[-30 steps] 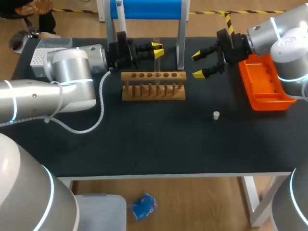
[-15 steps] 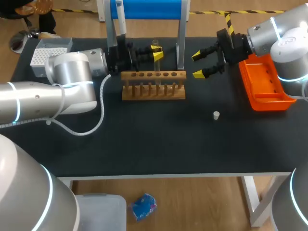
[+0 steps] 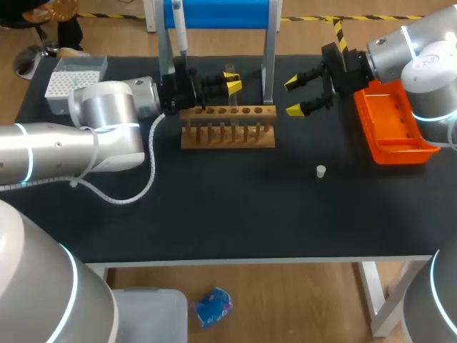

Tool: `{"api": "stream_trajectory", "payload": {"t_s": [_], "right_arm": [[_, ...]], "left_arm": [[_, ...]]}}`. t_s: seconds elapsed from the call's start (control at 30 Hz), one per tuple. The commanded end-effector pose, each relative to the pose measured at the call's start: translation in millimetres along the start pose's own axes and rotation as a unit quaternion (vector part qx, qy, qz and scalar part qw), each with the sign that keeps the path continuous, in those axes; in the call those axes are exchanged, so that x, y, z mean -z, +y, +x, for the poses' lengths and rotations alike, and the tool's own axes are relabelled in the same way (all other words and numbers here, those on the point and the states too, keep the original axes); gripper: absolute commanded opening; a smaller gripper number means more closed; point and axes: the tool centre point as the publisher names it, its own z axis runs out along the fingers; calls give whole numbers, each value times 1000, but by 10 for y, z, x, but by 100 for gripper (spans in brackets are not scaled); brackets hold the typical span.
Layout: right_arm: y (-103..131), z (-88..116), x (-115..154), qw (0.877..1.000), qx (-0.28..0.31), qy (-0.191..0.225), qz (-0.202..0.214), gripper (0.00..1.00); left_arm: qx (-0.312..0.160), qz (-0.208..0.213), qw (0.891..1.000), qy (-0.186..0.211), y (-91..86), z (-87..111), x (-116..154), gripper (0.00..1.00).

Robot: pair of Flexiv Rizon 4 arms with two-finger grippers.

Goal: Invert the test tube, pick up the pipette, mount the tip to pipette, aspirate from beaker and dispense into the tube, eject the tip, return the pipette, and cap with the stopper.

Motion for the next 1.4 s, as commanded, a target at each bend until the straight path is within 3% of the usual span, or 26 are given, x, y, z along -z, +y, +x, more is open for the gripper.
{"api": "stream_trajectory", "payload": {"t_s": [0.03,0.4,0.43,0.47,0.5,0.53,0.9,1.23,1.4], "right_arm": [[-4,0,0,1000,1,0,0,100],[-4,0,0,1000,1,0,0,100],[-4,0,0,1000,1,0,0,100],[-4,0,0,1000,1,0,0,100],[-4,0,0,1000,1,0,0,100],[-4,0,0,1000,1,0,0,100],[-4,0,0,1000,1,0,0,100],[-4,0,0,1000,1,0,0,100],[-4,0,0,1000,1,0,0,100]], "left_arm": [[2,-5,1000,3,20,-24,-7,0],[-1,-31,1000,-2,81,-14,19,0],[-2,-30,1000,-2,78,-10,21,27],[-2,-33,999,-4,71,-5,24,44],[-2,-33,999,-4,60,0,28,86],[-3,-33,999,-4,44,6,32,100],[-18,-57,998,-14,-274,100,144,100],[-26,-194,980,-43,-768,295,546,100],[-23,-232,970,-65,-955,413,878,100]]}}
